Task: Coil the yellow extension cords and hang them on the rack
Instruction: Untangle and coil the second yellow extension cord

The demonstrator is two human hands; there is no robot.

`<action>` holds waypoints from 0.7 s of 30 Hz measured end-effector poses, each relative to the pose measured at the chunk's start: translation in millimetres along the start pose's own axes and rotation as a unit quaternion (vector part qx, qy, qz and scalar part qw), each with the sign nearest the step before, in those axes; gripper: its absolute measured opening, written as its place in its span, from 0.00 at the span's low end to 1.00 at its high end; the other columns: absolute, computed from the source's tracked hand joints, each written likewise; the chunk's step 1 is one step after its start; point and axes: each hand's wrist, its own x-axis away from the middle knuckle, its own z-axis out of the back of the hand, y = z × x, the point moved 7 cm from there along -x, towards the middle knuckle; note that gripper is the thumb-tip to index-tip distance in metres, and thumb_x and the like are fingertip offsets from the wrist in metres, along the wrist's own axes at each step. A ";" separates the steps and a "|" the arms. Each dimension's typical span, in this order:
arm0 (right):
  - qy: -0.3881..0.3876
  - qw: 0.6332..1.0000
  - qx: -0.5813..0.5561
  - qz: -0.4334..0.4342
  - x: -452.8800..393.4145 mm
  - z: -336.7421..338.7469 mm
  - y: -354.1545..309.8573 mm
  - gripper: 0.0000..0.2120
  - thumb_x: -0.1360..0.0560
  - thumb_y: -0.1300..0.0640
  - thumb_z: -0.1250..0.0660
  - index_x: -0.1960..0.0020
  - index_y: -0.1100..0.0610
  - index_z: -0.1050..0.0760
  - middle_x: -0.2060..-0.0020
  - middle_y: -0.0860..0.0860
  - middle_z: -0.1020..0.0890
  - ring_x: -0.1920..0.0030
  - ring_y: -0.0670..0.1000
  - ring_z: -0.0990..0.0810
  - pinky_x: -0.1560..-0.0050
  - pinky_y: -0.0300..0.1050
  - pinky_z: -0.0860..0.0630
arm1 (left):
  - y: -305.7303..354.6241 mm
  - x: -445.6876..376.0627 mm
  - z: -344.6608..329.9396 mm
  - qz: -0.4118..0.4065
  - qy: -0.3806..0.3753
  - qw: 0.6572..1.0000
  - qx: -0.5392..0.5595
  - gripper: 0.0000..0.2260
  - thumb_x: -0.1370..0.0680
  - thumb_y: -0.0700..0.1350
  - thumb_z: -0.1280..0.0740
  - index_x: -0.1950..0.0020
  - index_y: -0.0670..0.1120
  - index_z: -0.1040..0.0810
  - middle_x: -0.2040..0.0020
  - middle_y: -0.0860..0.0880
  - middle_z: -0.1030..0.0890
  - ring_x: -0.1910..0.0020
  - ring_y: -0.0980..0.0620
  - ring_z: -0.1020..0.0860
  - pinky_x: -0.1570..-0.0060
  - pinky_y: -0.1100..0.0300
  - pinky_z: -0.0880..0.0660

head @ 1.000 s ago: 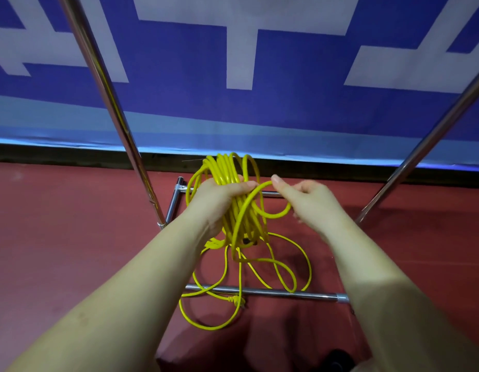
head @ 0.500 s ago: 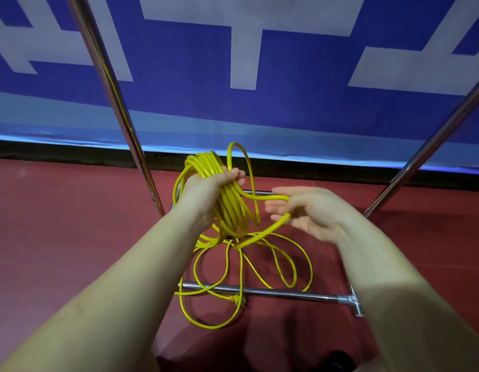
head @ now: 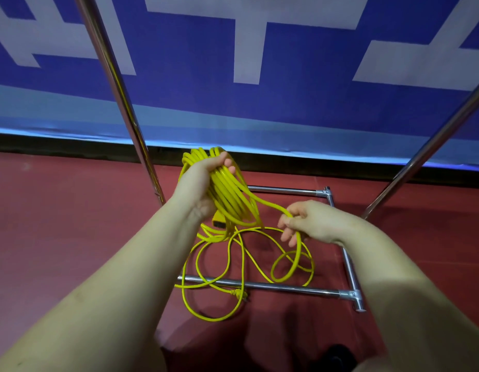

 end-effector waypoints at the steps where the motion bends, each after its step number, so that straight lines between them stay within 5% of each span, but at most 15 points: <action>1: -0.016 1.000 0.007 -0.017 -0.1 -1.6 6.1 0.09 0.20 0.62 0.41 0.58 0.55 0.27 0.63 0.51 0.19 0.66 0.45 0.21 0.57 0.40 0.28 | 3.1 -0.3 0.8 -0.005 -0.003 1.000 0.004 0.09 0.21 0.41 0.37 0.61 0.44 0.24 0.74 0.53 0.23 0.75 0.58 0.23 0.61 0.59 0.24; 4: -0.081 0.989 0.118 -0.048 4.7 -7.1 20.6 0.06 0.23 0.61 0.36 0.57 0.53 0.26 0.68 0.42 0.22 0.67 0.40 0.26 0.60 0.33 0.32 | 12.0 -2.5 6.0 -0.031 0.008 0.999 0.006 0.08 0.21 0.41 0.37 0.60 0.45 0.25 0.73 0.53 0.23 0.74 0.57 0.23 0.67 0.65 0.24; 6: -0.093 0.987 0.115 -0.062 6.2 -8.5 26.9 0.07 0.23 0.64 0.37 0.57 0.53 0.27 0.64 0.44 0.19 0.62 0.45 0.25 0.59 0.40 0.31 | 16.8 -5.7 10.4 -0.047 0.014 0.999 -0.006 0.06 0.21 0.40 0.36 0.59 0.45 0.25 0.72 0.52 0.22 0.72 0.57 0.21 0.62 0.62 0.23; 9: -0.010 0.998 -0.026 -0.063 6.9 7.6 22.5 0.06 0.22 0.64 0.39 0.55 0.56 0.29 0.62 0.50 0.17 0.66 0.46 0.21 0.63 0.39 0.25 | 16.4 -9.2 11.5 -0.066 -0.001 0.996 -0.066 0.04 0.23 0.37 0.35 0.57 0.44 0.24 0.70 0.50 0.21 0.69 0.54 0.21 0.56 0.57 0.25; 12: 0.059 0.981 -0.180 -0.033 11.0 23.8 7.1 0.03 0.22 0.60 0.38 0.54 0.58 0.27 0.66 0.50 0.16 0.69 0.45 0.18 0.66 0.36 0.21 | 13.7 -6.3 7.6 -0.114 -0.001 0.977 -0.181 0.04 0.25 0.34 0.33 0.56 0.42 0.23 0.68 0.49 0.19 0.68 0.54 0.20 0.61 0.60 0.23; 16: 0.116 0.882 -0.457 -0.014 11.0 32.4 -7.3 0.07 0.21 0.61 0.41 0.56 0.58 0.27 0.70 0.49 0.16 0.71 0.44 0.18 0.70 0.36 0.21 | 3.2 0.7 -2.7 -0.127 -0.035 0.951 -0.279 0.07 0.27 0.34 0.31 0.50 0.37 0.22 0.58 0.43 0.17 0.64 0.53 0.18 0.60 0.59 0.23; 21: 0.162 0.717 -0.677 -0.042 2.9 32.1 -4.0 0.06 0.21 0.62 0.41 0.56 0.60 0.28 0.72 0.52 0.17 0.73 0.44 0.18 0.73 0.34 0.23 | -13.9 9.9 -14.0 -0.097 -0.106 0.933 -0.331 0.04 0.26 0.33 0.33 0.57 0.41 0.22 0.62 0.47 0.15 0.62 0.52 0.17 0.55 0.55 0.21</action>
